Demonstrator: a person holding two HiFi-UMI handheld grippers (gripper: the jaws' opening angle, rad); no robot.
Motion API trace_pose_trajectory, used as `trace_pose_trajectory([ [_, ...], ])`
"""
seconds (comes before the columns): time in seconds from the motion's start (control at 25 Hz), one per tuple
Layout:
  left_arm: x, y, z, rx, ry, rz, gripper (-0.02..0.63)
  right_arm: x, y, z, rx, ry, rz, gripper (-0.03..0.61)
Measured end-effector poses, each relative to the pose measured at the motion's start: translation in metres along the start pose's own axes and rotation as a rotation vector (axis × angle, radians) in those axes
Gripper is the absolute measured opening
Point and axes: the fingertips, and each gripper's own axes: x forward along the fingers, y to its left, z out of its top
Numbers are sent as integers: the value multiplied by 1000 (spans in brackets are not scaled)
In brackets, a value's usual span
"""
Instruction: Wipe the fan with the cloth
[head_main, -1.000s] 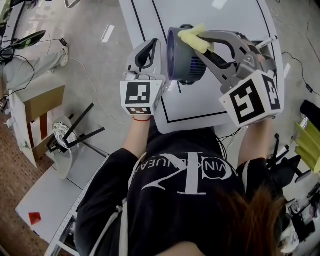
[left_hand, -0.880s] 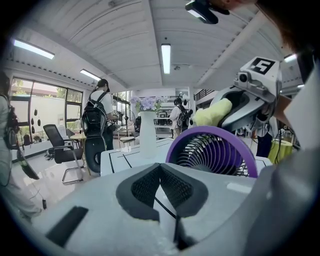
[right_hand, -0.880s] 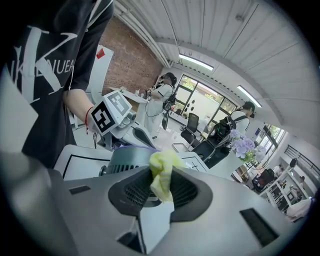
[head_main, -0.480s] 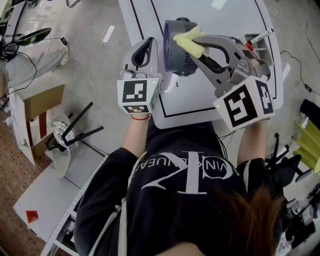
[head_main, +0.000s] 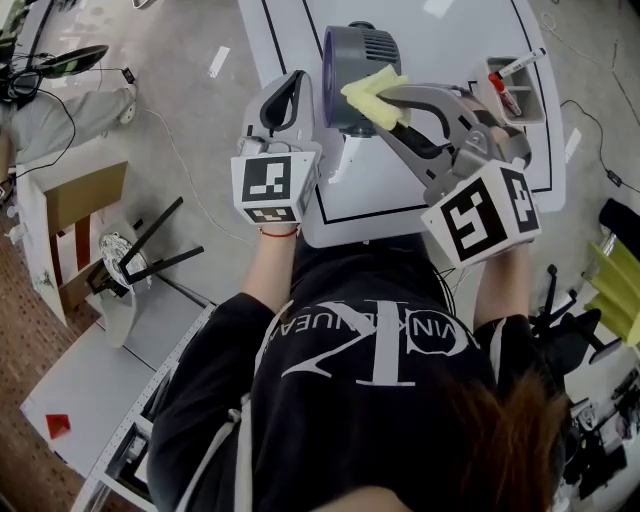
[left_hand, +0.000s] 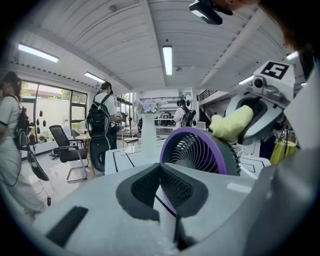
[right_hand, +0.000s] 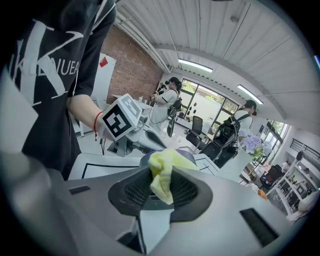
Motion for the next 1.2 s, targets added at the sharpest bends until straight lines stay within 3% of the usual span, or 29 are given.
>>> trace_pose_trajectory([
  [0.48, -16, -2, -7, -4, 1, 27, 3, 8, 33, -5, 27, -15, 49, 91],
  [1.0, -30, 1, -11, -17, -2, 59, 3, 23, 57, -15, 143, -66, 100, 91],
  [1.2, -34, 5, -9, -12, -1, 62, 3, 16, 51, -6, 201, -131, 107, 94],
])
